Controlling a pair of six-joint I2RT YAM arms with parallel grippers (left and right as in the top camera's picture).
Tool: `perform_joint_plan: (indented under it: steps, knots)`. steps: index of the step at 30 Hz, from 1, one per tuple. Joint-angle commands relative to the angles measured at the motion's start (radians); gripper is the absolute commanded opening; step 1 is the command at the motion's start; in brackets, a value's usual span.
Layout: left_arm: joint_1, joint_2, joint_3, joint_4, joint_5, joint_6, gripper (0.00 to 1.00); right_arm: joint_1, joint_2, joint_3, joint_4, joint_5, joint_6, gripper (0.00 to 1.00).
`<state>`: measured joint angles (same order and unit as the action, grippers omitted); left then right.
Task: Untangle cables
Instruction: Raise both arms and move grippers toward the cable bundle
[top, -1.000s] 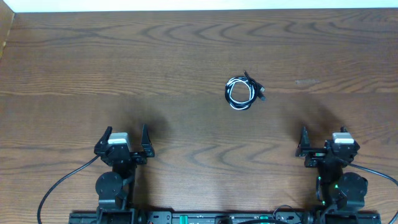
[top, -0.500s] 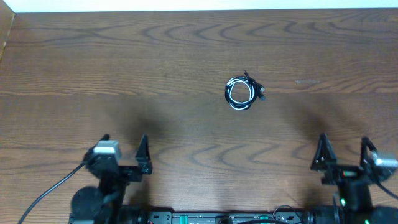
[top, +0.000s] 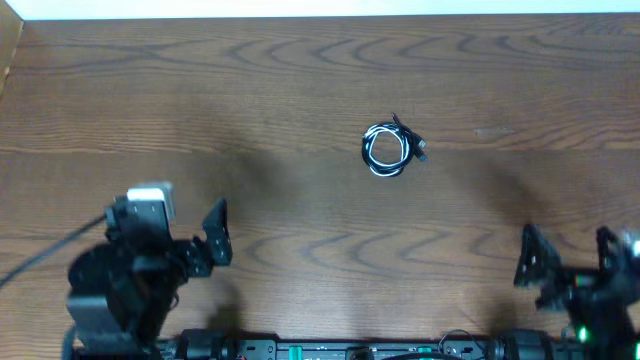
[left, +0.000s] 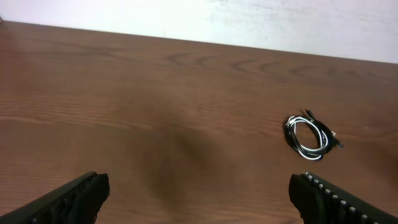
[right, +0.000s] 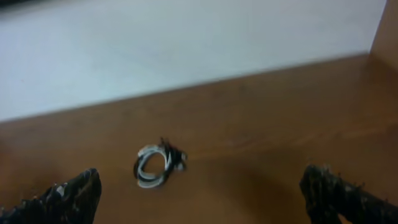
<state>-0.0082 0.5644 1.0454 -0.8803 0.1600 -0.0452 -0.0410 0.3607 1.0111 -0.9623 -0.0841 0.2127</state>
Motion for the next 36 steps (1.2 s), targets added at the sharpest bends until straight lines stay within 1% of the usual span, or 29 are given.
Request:
perform_joint_plan:
  steps: [1,3,5,9,13,15,19,21,23,24,26,30,36]
  knots:
    - [0.002,0.079,0.095,-0.013,0.043,0.05,0.98,-0.005,0.182,0.097,-0.041,-0.043,-0.056,0.99]
    - [0.002,0.106,0.108,0.001,0.095,0.086,0.98,-0.005,0.289,0.159,-0.076,-0.042,-0.058,0.99]
    - [0.002,0.116,0.107,0.002,0.121,0.086,0.98,-0.005,0.373,0.209,-0.1,-0.055,-0.074,0.99]
    - [0.002,0.121,0.102,-0.005,0.121,0.085,0.98,-0.005,0.5,0.283,-0.146,-0.069,-0.095,0.99]
    - [0.002,0.122,0.102,-0.006,0.12,0.086,0.98,-0.005,0.525,0.283,-0.158,-0.076,-0.095,0.99]
    - [0.002,0.131,0.09,0.032,0.12,0.086,0.98,-0.005,0.525,0.283,-0.175,-0.076,-0.103,0.99]
    - [0.002,0.232,0.082,0.085,0.149,0.094,0.98,-0.005,0.525,0.283,-0.179,-0.082,-0.117,0.99]
    - [0.002,0.309,0.082,0.085,0.219,0.114,0.98,-0.005,0.525,0.283,-0.183,-0.089,-0.117,0.99]
    - [0.002,0.394,0.082,0.09,0.341,0.14,0.98,-0.005,0.525,0.283,-0.197,-0.087,-0.12,0.99]
    - [0.002,0.435,0.082,0.104,0.406,0.147,0.98,-0.005,0.525,0.283,-0.207,-0.087,-0.144,0.99]
    - [0.002,0.522,0.082,0.163,0.489,0.146,0.98,-0.005,0.525,0.283,-0.23,-0.088,-0.209,0.99]
    - [0.002,0.655,0.082,0.256,0.506,0.146,0.98,-0.005,0.525,0.283,-0.261,-0.087,-0.265,0.99]
    - [0.002,0.748,0.082,0.321,0.507,0.134,0.98,-0.005,0.525,0.283,-0.234,-0.087,-0.27,0.99]
